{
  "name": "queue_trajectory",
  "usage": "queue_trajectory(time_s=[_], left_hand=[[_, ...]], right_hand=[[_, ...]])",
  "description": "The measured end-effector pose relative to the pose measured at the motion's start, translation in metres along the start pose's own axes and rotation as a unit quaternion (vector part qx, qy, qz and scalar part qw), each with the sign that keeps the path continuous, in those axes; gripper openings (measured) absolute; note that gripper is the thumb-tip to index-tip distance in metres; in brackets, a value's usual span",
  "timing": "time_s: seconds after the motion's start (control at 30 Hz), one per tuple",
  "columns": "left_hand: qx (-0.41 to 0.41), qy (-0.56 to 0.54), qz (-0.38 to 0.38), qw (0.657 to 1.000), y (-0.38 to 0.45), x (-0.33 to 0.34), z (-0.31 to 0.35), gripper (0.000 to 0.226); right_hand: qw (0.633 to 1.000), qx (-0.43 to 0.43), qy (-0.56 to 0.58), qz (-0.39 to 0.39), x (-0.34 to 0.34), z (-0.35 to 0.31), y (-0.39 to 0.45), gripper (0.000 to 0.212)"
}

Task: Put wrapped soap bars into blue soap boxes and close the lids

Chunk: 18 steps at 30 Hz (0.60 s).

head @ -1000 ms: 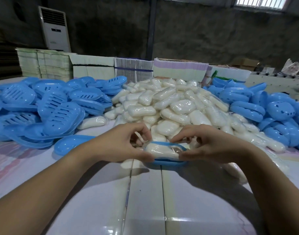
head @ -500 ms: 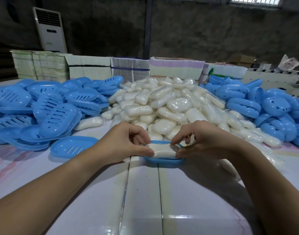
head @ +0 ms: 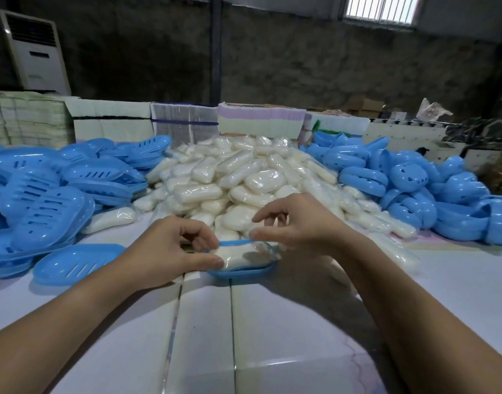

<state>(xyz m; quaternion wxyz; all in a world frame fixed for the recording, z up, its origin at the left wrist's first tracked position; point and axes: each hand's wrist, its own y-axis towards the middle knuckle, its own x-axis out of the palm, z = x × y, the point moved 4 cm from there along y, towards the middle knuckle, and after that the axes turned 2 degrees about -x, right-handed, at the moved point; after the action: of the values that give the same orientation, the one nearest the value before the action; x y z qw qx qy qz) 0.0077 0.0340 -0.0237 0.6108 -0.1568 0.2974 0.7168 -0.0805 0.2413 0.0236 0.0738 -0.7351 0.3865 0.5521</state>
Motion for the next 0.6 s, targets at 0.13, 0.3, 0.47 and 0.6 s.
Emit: queue_trajectory(time_s=[0.13,0.3,0.47,0.6], left_hand=[[0.026,0.013,0.009,1.000,0.000,0.000,0.001,0.024],[0.045,0.043,0.000,0.998,-0.001,-0.001,0.003,0.039],[0.063,0.074,0.015,0.995,0.006,-0.001,-0.006,0.034],[0.052,0.054,-0.002,0.997,0.009,-0.002,-0.023,0.059]], right_hand=[[0.960,0.087,-0.005,0.267,-0.040,0.044,0.012,0.020],[0.874,0.299,-0.138,0.356,-0.092,0.147,-0.003,0.052],[0.860,0.414,-0.194,0.228,-0.116,0.207,-0.009,0.063],[0.861,0.451,-0.165,0.166,-0.113,0.224,-0.011,0.048]])
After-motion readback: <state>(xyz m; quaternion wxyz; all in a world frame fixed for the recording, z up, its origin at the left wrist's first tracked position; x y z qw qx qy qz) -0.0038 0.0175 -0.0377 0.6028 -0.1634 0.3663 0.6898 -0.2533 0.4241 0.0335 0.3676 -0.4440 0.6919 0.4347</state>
